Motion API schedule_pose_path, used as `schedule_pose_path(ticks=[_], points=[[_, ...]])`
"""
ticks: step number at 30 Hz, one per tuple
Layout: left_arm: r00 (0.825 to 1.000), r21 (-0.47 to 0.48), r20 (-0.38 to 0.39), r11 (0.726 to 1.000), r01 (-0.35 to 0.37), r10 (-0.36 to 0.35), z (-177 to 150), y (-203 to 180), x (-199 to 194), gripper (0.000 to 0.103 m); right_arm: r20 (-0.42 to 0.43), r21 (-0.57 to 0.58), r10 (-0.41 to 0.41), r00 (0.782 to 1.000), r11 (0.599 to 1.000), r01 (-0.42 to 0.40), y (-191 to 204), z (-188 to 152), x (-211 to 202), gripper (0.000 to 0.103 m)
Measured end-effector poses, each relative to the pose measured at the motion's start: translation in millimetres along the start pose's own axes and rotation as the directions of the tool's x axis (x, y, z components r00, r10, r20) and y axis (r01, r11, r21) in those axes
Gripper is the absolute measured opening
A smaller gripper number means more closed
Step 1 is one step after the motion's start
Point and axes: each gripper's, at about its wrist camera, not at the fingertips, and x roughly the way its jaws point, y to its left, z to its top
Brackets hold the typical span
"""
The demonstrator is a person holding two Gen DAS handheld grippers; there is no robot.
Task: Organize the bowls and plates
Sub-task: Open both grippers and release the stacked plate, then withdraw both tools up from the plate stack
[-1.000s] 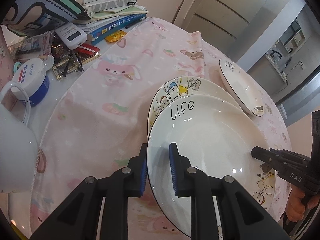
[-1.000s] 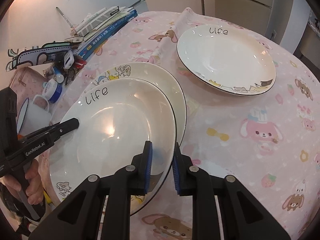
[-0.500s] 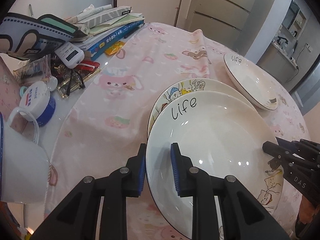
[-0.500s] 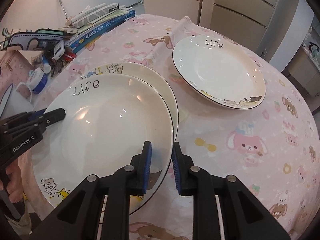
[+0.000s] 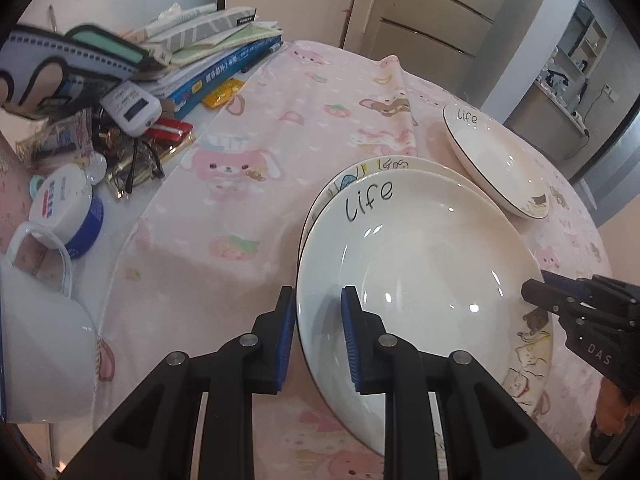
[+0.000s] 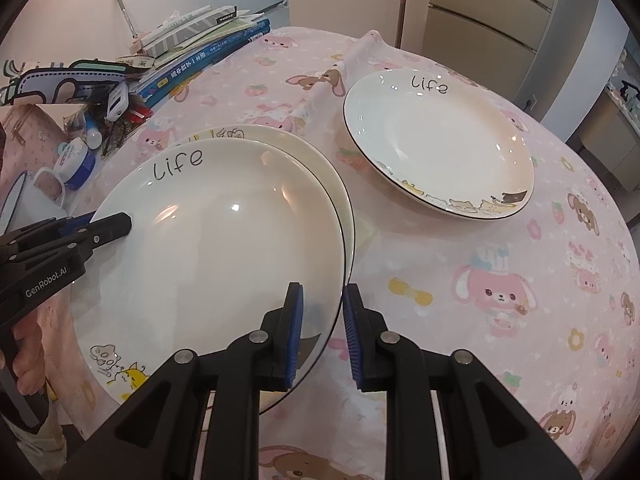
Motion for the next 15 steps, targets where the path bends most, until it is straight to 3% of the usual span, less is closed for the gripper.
schedule_pose_path(ticks=[3,9,15], points=[[1.0,-0.018,-0.008,1.0,0.024,-0.024,-1.0,4.9,-3.8,0.037,-0.007,0.004,0.005,1.0,1.0,-0.005,-1.3,-0.3,0.1,0.02],[0.998,0.017,0.043,0.999,0.037,-0.037,-7.9,2.1,-22.0,0.036,-0.027,0.024,0.05,0.998,0.998,-0.05,-6.2,-4.3,-1.2,0.019],[0.998,0.054,0.053,0.998,0.027,-0.03,-10.4,-7.1,-31.4,0.034,-0.001,0.022,0.033,0.999,0.999,-0.033,-7.2,-5.3,-11.8,0.019]])
